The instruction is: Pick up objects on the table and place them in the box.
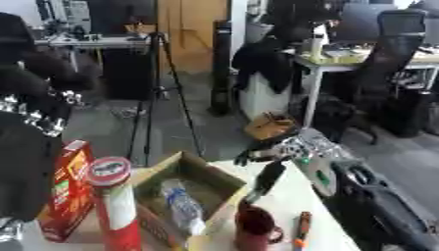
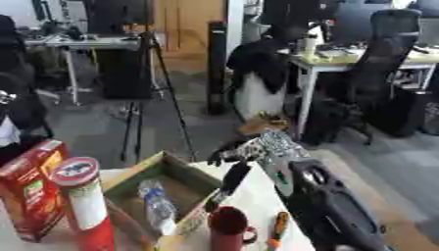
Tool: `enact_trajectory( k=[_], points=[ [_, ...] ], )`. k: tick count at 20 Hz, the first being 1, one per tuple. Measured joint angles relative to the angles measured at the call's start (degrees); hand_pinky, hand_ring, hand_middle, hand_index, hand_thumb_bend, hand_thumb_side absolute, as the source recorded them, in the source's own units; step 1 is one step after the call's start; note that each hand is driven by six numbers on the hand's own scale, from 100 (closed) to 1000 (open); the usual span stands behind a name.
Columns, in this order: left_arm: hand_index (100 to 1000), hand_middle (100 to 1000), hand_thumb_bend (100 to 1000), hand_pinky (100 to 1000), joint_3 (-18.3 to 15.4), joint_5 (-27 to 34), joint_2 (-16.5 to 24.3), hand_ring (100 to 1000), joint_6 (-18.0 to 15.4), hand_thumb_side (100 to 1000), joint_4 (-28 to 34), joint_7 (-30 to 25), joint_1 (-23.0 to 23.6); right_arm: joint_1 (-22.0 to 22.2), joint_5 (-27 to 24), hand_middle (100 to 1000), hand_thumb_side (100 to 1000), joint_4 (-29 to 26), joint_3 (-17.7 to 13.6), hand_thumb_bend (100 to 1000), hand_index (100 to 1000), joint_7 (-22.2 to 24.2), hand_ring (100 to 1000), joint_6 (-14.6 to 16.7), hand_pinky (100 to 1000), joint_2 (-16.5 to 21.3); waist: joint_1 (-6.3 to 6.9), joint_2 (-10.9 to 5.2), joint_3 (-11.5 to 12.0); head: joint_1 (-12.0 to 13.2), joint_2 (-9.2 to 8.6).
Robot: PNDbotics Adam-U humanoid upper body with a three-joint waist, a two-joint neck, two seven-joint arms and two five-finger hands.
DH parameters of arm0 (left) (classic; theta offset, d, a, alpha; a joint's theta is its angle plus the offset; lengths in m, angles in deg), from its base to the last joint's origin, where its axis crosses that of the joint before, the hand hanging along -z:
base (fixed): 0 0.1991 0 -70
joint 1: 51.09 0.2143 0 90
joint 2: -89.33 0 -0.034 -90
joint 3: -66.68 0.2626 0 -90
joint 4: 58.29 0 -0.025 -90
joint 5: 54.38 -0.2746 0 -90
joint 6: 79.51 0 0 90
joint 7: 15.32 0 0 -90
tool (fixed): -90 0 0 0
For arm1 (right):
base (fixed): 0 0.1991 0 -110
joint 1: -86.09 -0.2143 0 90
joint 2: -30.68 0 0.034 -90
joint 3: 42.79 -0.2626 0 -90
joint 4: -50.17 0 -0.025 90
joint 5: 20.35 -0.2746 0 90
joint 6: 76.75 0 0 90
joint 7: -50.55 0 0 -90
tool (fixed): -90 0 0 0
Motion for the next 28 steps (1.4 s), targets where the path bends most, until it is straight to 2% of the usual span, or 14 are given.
enact_trajectory(
  k=[7,8,11,12,20,28],
  points=[
    [616,624,100,964,0.0,0.0,0.0,675,0.0,770,0.0,0.0,0.0,0.0,0.0,919,649,-0.14,-0.19,833,1000,0.11,966,-0.04,934,0.0,-0.01,0.0,0.02,0.0,-0.01],
    [616,624,100,964,0.0,0.0,0.0,675,0.0,771,0.0,0.0,0.0,0.0,0.0,935,643,-0.13,-0.19,865,1000,0.19,976,-0.07,939,0.0,-0.02,0.0,0.04,0.0,-0.01],
    [616,624,100,964,0.0,0.0,0.0,675,0.01,771,0.0,-0.01,0.0,0.0,0.0,946,629,0.38,-0.17,883,1000,0.67,981,-0.31,941,0.0,-0.04,0.0,0.1,0.0,-0.01],
    [616,624,100,964,0.0,0.0,-0.01,675,0.03,770,0.0,-0.03,0.0,0.01,0.0,950,591,0.64,-0.16,913,1000,0.9,978,-0.37,941,0.0,-0.04,0.0,0.12,0.01,-0.01],
    [616,624,100,964,0.01,0.0,-0.18,675,0.09,772,0.0,-0.09,0.0,0.02,1.36,955,572,5.74,0.56,898,1000,2.01,978,-0.35,942,-0.66,-0.06,0.04,0.41,0.0,0.01],
    [616,625,100,964,0.01,0.0,-0.46,675,0.17,773,0.0,-0.18,0.0,0.03,3.7,948,572,11.47,0.43,897,1000,0.71,968,-0.36,931,-2.38,-0.05,0.05,0.66,-0.07,0.01]
  ],
)
